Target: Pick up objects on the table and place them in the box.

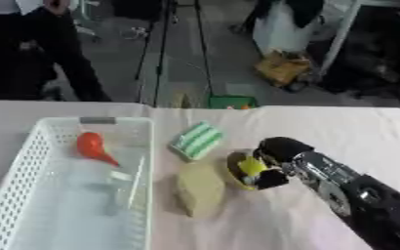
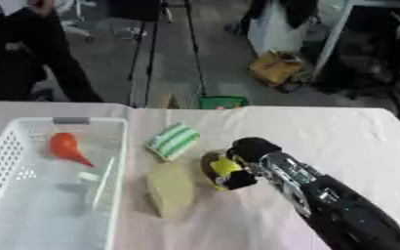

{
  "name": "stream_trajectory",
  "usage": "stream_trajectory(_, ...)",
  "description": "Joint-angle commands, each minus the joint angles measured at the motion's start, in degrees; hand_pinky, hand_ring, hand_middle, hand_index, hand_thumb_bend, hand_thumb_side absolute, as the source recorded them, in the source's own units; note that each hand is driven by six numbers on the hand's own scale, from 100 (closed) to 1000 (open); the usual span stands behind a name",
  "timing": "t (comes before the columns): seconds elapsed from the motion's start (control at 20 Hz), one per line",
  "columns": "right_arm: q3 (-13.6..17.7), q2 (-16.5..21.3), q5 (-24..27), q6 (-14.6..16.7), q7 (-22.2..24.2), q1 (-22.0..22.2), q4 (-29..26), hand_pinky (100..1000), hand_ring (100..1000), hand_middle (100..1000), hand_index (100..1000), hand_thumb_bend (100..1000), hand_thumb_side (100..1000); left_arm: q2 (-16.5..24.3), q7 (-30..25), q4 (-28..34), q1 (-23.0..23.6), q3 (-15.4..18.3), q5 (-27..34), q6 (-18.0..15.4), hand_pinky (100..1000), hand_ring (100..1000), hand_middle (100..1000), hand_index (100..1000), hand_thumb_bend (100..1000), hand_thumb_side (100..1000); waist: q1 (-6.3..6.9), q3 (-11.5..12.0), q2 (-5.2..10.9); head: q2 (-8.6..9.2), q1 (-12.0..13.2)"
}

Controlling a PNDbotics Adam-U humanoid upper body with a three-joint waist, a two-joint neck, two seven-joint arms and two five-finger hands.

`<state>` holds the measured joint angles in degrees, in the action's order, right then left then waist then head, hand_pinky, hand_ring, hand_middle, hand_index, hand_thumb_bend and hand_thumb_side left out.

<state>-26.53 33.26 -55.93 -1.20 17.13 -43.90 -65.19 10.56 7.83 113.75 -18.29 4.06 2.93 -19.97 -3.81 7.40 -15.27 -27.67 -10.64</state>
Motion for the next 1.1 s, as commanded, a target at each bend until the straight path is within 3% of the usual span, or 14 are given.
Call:
stream_trajectory(0.05,0.5,1.8,0.6,-0.3,-0.7,-1.2,-0.6,880,850,409,621,355,847,0.3,0.3,0.8,-0.8,-0.2,0.0,0.0,957,935,1000,937,109,1000,0.27,-0.1,0.79,-0.31,-0.1)
stream_trajectory(0.75,0.7,1.7,1.2,-1.4,-3.4,-1.1,-0.5,848,774,343,547,330,712,0.2,0.4,0.8,-0.8,-0.2,-0.1,0.1,957,935,1000,935,107,1000,0.39,-0.2,0.61,0.14,0.0)
stream_trajectory(1.1,0.7,1.8,1.5,-1.7,-4.8,-1.1,-0.6,829,709,291,493,367,661,0.2,0.4,0.8,-0.8,-0.3,-0.1,0.1,955,935,1000,934,107,1000,0.52,-0.3,0.62,0.27,0.0)
